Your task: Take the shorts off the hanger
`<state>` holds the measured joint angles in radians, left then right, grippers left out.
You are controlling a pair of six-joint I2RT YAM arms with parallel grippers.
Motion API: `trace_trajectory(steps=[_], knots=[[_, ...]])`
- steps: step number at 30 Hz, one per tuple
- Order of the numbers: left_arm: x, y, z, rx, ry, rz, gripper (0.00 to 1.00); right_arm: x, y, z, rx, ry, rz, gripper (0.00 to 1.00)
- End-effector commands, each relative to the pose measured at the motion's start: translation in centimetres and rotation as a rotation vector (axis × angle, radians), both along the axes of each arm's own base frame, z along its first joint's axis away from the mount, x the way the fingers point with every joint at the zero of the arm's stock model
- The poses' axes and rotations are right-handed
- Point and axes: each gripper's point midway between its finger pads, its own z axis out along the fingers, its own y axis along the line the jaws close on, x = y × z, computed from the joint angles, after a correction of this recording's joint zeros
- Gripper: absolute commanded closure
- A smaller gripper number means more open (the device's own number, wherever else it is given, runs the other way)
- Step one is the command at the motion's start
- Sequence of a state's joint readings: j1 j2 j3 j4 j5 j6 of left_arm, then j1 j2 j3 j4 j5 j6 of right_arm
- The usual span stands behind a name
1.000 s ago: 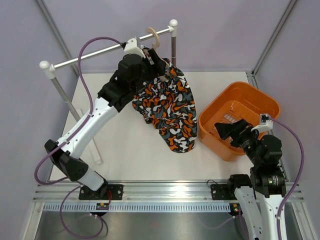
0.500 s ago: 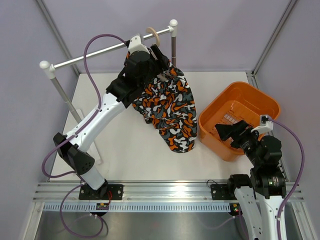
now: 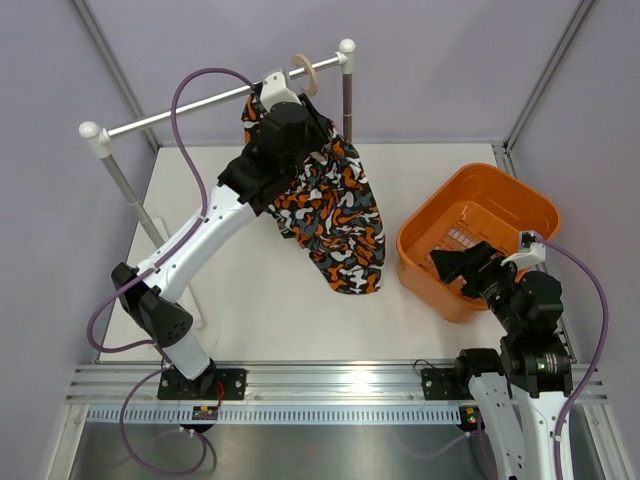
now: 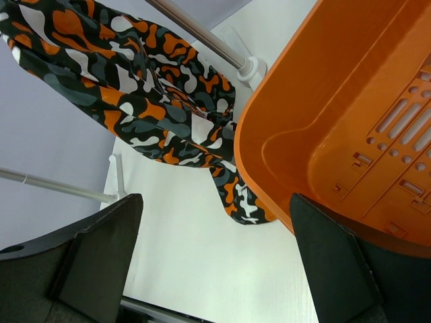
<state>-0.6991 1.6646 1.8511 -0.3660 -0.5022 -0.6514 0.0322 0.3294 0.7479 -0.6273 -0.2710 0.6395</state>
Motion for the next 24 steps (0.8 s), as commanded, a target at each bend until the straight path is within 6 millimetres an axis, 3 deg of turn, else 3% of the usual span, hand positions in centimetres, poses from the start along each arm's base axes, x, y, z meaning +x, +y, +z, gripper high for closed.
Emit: trace_trajectory(steps=[1,6,13,17,24], knots=[[-0.1,1.2,2.4,-0.014,-0.041,0.052,0.66,-0.1,-0.4,1.5,-0.016,-0.045,-0.016,0.01],[-0.6,1.9,1.0,0.057,0.013,0.061,0.81,-0.1,-0.4,1.7,-0.021,-0.047,-0.019,0.00],[-2.4,4.9,0.8,0.162,0.022,0.101,0.82,0.1,-0.3,1.8,-0.018,-0.050,-0.010,0.01],[-2.2,5.5,0.8,0.256,0.029,0.098,0.75,0.3,-0.1,1.8,-0.006,-0.048,-0.003,0.01],[-0.7,4.3,0.3,0.342,0.033,0.022,0.61,0.4,-0.1,2.1,-0.007,-0.055,-0.001,0.00]])
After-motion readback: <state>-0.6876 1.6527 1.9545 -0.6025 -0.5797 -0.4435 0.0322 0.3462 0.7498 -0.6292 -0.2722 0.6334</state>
